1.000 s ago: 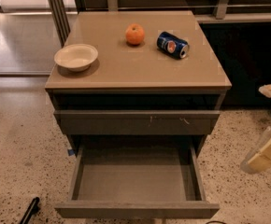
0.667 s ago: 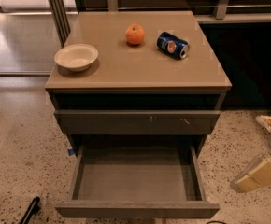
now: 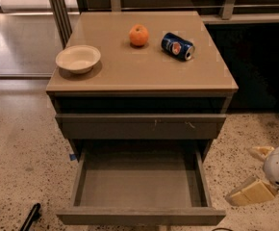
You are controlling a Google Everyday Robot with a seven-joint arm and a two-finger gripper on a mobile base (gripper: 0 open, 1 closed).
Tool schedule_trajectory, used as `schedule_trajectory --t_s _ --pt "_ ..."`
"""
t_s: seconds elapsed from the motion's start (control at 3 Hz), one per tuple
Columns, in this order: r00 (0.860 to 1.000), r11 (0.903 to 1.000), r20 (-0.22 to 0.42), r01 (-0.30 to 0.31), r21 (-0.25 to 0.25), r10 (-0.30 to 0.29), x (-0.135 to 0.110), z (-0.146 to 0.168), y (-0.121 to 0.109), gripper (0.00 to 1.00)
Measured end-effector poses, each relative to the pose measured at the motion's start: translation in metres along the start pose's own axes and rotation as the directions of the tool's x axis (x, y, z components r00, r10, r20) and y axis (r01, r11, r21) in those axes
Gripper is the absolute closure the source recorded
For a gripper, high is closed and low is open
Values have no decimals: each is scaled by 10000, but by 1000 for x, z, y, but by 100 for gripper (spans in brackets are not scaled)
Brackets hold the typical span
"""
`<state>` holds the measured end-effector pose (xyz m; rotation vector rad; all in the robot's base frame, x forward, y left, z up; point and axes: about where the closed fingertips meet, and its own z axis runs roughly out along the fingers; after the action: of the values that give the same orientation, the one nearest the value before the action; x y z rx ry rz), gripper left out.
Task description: Close middle drawer
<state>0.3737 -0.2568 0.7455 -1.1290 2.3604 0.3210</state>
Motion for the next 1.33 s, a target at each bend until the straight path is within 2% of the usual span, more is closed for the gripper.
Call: schedule_trajectory --t_s 1.0,1.33 --pt "10000 10000 0 0 1 0 0 0 0 89" --pt "9987 9987 246 -456 227 451 21 19 -3 100"
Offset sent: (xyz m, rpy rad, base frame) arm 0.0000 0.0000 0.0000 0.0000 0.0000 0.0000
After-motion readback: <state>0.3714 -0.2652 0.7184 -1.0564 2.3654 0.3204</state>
